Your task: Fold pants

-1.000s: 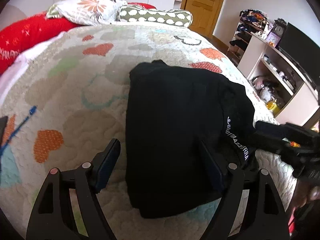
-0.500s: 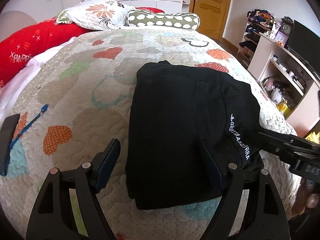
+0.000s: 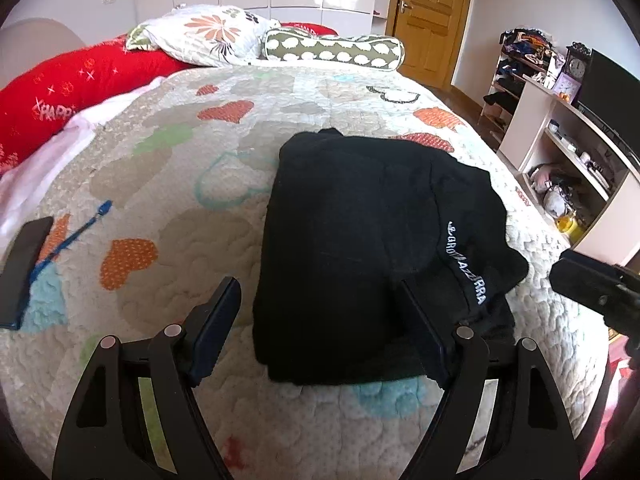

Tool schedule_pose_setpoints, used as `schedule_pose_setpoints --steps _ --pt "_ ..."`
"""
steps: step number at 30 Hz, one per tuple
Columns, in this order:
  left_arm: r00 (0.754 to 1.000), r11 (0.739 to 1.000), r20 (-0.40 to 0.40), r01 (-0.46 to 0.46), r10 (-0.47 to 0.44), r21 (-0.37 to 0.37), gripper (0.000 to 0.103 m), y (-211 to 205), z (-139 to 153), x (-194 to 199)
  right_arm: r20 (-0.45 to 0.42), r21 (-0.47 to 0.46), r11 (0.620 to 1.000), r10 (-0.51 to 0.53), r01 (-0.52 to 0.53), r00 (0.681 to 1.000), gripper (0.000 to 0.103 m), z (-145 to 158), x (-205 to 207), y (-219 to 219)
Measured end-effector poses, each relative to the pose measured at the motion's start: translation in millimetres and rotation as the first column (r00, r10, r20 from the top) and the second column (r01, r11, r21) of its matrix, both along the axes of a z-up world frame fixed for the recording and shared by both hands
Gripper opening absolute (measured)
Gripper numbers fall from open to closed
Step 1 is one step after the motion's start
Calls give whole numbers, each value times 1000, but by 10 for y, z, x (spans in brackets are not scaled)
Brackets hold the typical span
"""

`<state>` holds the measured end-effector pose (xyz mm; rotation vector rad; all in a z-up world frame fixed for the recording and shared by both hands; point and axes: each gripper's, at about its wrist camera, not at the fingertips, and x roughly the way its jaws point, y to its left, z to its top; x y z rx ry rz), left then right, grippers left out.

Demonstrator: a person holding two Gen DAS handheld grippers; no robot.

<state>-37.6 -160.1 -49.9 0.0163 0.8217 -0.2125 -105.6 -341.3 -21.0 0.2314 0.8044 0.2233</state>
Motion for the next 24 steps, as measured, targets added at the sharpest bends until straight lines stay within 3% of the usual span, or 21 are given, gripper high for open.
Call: schedule_pose_setpoints --steps 4,8,14,24 --pt "1000 1000 20 -4 4 8 81 -11 121 -77 31 -37 999 -5 6 1000 50 213 -136 69" --pt "999 1000 50 -1 1 16 81 -43 264 -149 58 -62 998 2 2 998 61 380 -224 113" --pt "992 1000 124 -2 -1 27 81 -73 486 -274 80 -79 997 8 -2 997 62 541 -244 182" --pt "987 1000 159 20 -23 23 81 -131 486 -282 82 -59 998 -30 35 996 64 465 -215 146"
